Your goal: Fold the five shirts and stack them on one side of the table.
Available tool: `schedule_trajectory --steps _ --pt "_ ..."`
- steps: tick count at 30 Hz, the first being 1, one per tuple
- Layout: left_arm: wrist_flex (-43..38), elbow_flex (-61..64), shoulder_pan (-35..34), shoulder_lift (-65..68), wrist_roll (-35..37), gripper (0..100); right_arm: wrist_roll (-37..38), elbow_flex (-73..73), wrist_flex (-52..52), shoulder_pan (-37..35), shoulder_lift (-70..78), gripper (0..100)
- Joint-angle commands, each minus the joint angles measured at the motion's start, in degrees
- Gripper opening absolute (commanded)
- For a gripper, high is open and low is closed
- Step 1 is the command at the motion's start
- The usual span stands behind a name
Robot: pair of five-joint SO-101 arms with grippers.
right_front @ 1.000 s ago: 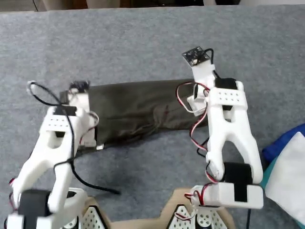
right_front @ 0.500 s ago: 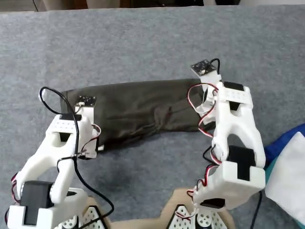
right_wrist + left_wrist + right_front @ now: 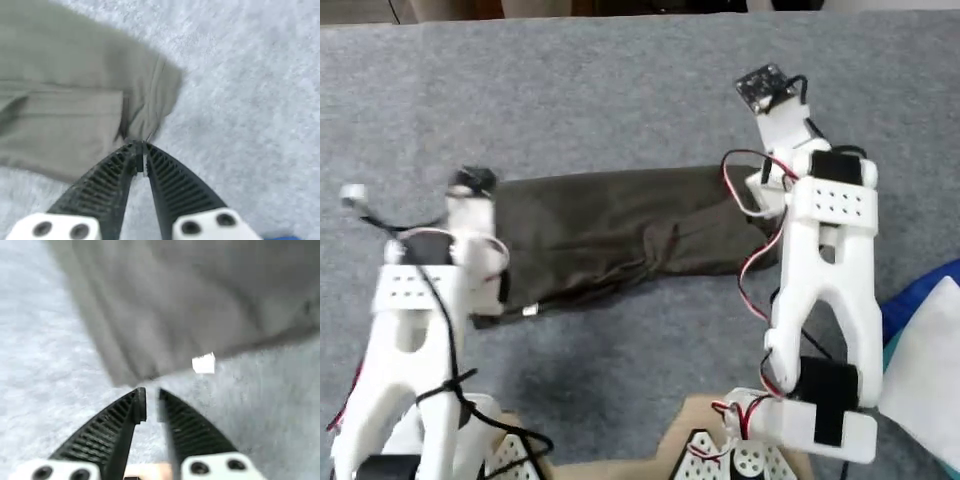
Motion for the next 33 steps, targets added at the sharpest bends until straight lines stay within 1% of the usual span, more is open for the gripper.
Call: schedule_trajectory --steps 1,3,5,9,12,15,18,21,29,33 --pt "0.53 -8.97 -7.82 -1.45 3.43 16 -2.64 -4.00 -4.40 0.31 4.97 0.5" --pt "-0.79 -11.60 -9.85 1.01 3.69 19 -3.87 -2.86 -10.20 0.40 9.80 0.5" --pt "-0.97 -14.15 -10.20 5.23 3.87 20 -4.13 -1.01 -16.26 0.40 13.93 0.5" --pt "-3.34 -19.16 -8.97 16.13 8.26 20 -4.40 -0.48 -18.20 0.66 14.99 0.5" --pt "-3.96 -23.21 -8.88 23.43 8.62 22 -4.48 0.13 -20.84 1.54 15.52 0.5" --pt "-6.86 -25.14 -11.43 29.93 8.09 22 -4.13 1.98 -24.44 1.89 15.08 0.5" --pt "-7.82 -26.73 -13.01 35.74 4.84 22 -4.04 2.15 -25.49 1.80 15.34 0.5" --pt "-8.88 -27.52 -12.84 40.66 2.99 22 -4.04 2.15 -25.49 1.63 15.43 0.5" --pt "-14.68 -29.36 -13.01 49.98 2.64 22 -3.96 2.24 -25.49 1.63 15.43 0.5" --pt "-14.59 -30.07 -13.10 52.18 2.11 19 -3.96 2.24 -25.49 1.63 15.43 0.5"
